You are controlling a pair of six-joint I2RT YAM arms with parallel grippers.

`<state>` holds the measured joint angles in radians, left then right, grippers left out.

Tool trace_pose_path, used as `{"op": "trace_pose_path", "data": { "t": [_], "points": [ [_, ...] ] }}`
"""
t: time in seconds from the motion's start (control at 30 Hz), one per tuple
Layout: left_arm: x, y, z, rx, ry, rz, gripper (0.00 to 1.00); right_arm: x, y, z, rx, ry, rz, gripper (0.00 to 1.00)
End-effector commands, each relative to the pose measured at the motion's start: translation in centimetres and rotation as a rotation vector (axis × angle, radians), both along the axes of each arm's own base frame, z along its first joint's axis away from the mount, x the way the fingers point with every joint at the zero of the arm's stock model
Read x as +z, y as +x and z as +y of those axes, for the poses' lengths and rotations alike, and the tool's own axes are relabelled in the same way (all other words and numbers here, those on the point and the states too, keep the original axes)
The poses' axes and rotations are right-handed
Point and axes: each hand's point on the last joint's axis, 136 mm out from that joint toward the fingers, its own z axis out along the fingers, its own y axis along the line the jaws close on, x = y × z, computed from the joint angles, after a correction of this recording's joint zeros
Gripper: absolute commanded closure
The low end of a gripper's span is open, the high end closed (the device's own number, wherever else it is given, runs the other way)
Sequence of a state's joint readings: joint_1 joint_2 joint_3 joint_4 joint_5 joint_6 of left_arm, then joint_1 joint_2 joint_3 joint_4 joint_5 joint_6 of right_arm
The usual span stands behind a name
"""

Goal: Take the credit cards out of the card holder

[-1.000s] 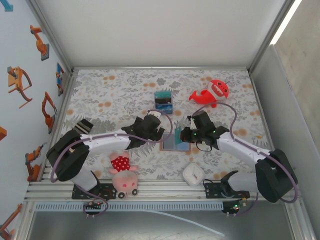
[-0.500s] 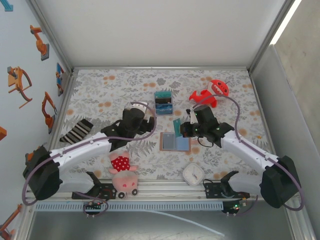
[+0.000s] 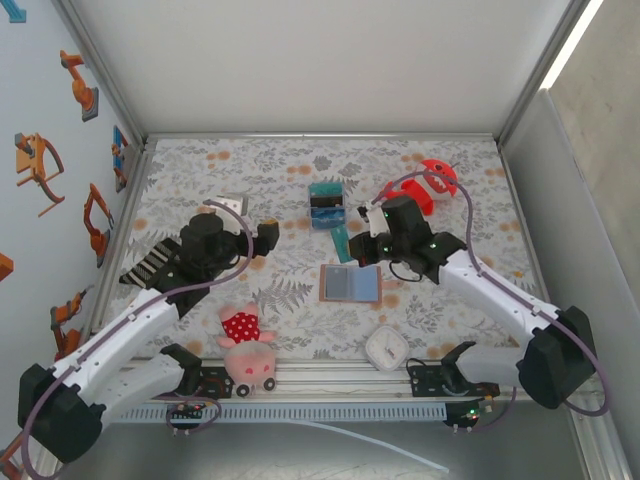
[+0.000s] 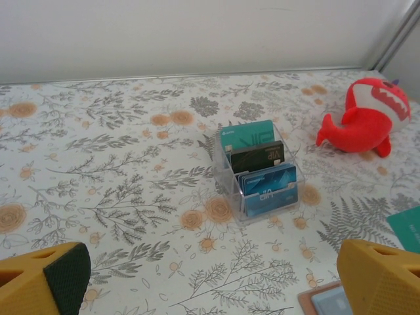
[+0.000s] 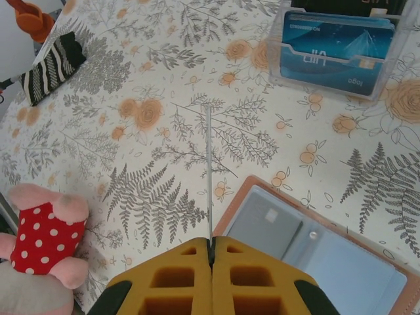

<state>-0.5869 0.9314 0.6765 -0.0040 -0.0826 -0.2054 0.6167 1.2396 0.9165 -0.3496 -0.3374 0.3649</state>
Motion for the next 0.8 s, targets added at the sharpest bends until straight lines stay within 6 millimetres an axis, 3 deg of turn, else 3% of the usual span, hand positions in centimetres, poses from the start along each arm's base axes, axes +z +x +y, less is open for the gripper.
{"op": "trace_pose_path", "data": {
  "t": [0.0,0.43,0.77],
  "points": [
    [0.6,-1.3,-2.1,-0.191,-0.042,-0.005,0.03,1.0,-0.2,1.0,0.078,-0.009,-0.034,1.00],
    [-0.1,-4.0,-6.1,-0.575,0.011,0.034,0.00,2.6,-2.4,3.8,0.290,-0.016,-0.089,1.00],
    [-0.1,-7.2,-9.6,-0.885,0.001,0.124,0.13,4.6,-4.9,4.8,0.483,0.030,-0.144,1.00]
  ]
}}
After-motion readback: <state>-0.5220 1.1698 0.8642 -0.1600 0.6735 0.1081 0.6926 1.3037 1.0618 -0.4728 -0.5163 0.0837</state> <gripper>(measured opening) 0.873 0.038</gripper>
